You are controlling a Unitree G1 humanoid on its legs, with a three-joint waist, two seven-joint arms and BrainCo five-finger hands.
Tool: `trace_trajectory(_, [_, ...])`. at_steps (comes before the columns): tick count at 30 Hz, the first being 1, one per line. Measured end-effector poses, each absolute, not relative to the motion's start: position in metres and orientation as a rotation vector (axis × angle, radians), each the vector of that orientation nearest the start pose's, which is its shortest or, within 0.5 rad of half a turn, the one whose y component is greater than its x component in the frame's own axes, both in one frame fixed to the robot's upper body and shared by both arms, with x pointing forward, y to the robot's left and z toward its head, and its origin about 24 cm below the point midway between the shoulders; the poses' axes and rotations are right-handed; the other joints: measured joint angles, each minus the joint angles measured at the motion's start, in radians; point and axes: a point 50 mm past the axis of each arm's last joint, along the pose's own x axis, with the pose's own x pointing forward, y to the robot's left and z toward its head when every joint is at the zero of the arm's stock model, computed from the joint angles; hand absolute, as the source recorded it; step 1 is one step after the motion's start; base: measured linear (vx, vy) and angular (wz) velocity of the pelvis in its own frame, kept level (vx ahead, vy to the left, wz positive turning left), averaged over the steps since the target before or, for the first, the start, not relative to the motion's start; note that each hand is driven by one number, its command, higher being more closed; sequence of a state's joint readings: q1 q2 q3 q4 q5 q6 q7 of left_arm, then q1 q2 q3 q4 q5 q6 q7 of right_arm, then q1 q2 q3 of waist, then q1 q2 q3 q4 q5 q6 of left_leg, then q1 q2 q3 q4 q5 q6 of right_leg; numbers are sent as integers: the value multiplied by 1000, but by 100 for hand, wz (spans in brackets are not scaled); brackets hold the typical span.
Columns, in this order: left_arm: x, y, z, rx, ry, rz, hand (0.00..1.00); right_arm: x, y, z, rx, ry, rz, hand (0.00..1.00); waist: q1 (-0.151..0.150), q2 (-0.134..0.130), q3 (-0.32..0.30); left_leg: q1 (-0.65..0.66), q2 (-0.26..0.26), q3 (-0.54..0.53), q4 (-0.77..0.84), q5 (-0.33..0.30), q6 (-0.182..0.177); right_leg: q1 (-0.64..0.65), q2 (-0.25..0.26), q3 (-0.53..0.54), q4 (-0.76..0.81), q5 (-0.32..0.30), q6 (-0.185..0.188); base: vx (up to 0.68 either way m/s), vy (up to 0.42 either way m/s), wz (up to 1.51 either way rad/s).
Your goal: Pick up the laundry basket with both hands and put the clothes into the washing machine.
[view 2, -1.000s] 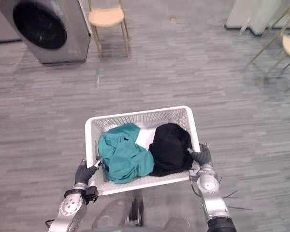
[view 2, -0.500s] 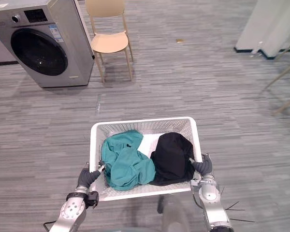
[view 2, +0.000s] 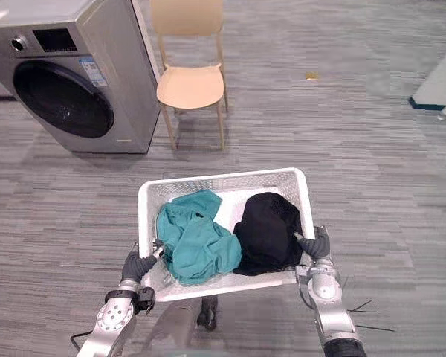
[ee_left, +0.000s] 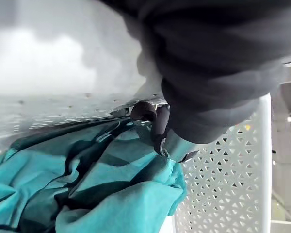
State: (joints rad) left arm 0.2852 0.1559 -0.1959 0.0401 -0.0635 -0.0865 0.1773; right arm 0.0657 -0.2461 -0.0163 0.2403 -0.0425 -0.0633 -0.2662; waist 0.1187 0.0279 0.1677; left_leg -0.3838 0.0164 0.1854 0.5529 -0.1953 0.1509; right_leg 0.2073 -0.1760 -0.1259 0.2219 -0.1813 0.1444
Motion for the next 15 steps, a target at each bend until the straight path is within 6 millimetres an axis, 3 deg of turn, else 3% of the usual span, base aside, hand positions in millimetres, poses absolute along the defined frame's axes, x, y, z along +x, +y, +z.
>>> trace_trajectory(1, [182,157,-22,84,246,50,100,227,-228,-9,-315,203,-302,100,2,0,0,10,-3,3,0,-10,3,-16,-6,5,44,-2,7,719,341,-32])
trace_trajectory(2, [182,159,-22,91,250,49,100,227,-226,-14,-307,224,-297,100,3,-8,5,79,-25,13,-16,-58,7,-121,-48,41,346,28,47,433,217,-3])
trace_trajectory(3, [182,161,-22,101,254,47,100,225,-224,-20,-291,251,-300,100,-8,-20,9,161,-58,12,-41,-89,6,-221,-87,56,645,57,12,663,298,2])
trace_trajectory(4, [180,162,-24,104,264,49,100,224,-222,-25,-280,269,-301,100,-15,-22,11,226,-74,11,-72,-106,3,-273,-96,53,788,46,-9,450,164,9])
trace_trajectory(5, [178,164,-25,117,274,49,100,222,-220,-29,-276,287,-300,100,-27,-22,12,324,-93,8,-144,-111,2,-334,-104,34,883,18,-53,554,195,1])
trace_trajectory(6, [178,166,-25,123,274,47,100,221,-218,-31,-272,293,-294,100,-33,-21,13,372,-99,4,-187,-111,2,-365,-99,16,893,4,-67,525,171,11])
trace_trajectory(9, [184,169,-21,148,252,37,100,221,-215,-31,-272,293,-281,100,-73,-20,15,532,-109,-44,-326,-111,2,-543,-42,-105,733,-63,-89,553,117,30])
trace_trajectory(10, [187,168,-20,150,247,30,100,220,-216,-32,-275,297,-283,100,-99,-18,18,576,-104,-77,-355,-119,-13,-593,6,-121,512,-44,-79,561,45,72])
trace_trajectory(11, [188,167,-20,153,245,23,100,218,-218,-33,-279,303,-284,100,-114,-22,19,610,-107,-104,-366,-130,-33,-609,42,-118,298,27,-69,577,25,76])
trace_trajectory(12, [188,167,-21,154,247,21,100,216,-218,-34,-281,308,-285,100,-119,-29,17,632,-113,-115,-372,-136,-44,-611,57,-111,180,78,-66,731,-31,64])
trace_trajectory(13, [187,166,-23,157,259,17,100,214,-219,-36,-281,317,-286,100,-125,-44,11,682,-134,-156,-387,-150,-67,-610,73,-95,-5,169,-67,635,-56,61])
trace_trajectory(14, [185,165,-26,163,270,7,100,211,-219,-37,-283,325,-288,100,-134,-54,6,719,-146,-179,-389,-166,-94,-615,72,-92,-28,198,-101,814,-102,83])
trace_trajectory(15, [184,162,-29,161,283,-4,100,208,-223,-39,-292,337,-295,100,-148,-38,-1,743,-134,-214,-377,-182,-107,-615,80,-71,7,310,-185,586,-103,77])
